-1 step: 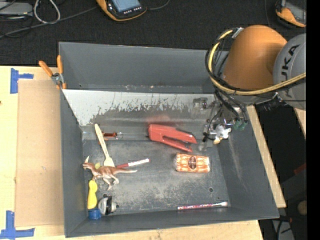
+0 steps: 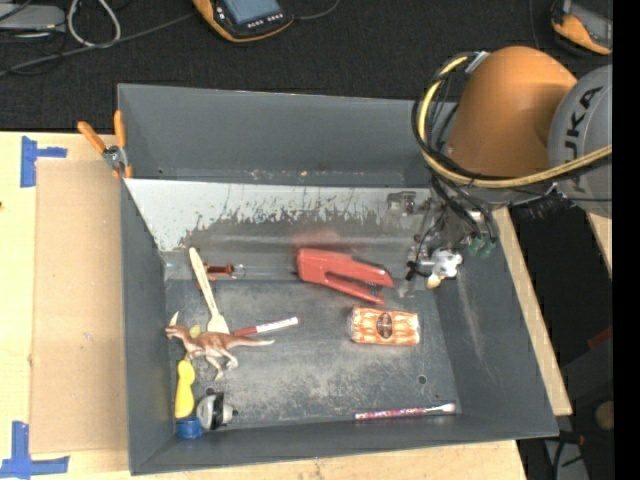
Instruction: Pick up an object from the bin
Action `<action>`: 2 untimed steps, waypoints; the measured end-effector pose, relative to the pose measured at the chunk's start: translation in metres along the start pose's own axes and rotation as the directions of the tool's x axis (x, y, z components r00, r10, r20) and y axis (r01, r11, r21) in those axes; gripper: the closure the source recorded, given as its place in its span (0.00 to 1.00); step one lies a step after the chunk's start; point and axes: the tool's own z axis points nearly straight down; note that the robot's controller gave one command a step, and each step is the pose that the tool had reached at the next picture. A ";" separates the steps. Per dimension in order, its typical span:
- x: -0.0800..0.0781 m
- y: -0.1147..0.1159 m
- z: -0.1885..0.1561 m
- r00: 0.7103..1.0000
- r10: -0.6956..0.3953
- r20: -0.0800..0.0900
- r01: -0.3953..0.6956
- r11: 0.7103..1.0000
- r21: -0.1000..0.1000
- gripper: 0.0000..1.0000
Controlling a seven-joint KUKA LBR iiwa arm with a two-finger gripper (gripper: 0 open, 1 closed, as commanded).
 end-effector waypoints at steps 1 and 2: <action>0.040 -0.019 0.054 1.000 0.014 -0.002 -0.014 1.000 -0.001 0.00; 0.047 0.012 0.063 0.998 0.068 0.008 -0.068 0.998 -0.002 0.00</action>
Offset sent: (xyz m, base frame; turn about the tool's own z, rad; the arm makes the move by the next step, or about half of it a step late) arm -0.0471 0.0137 -0.0612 0.0694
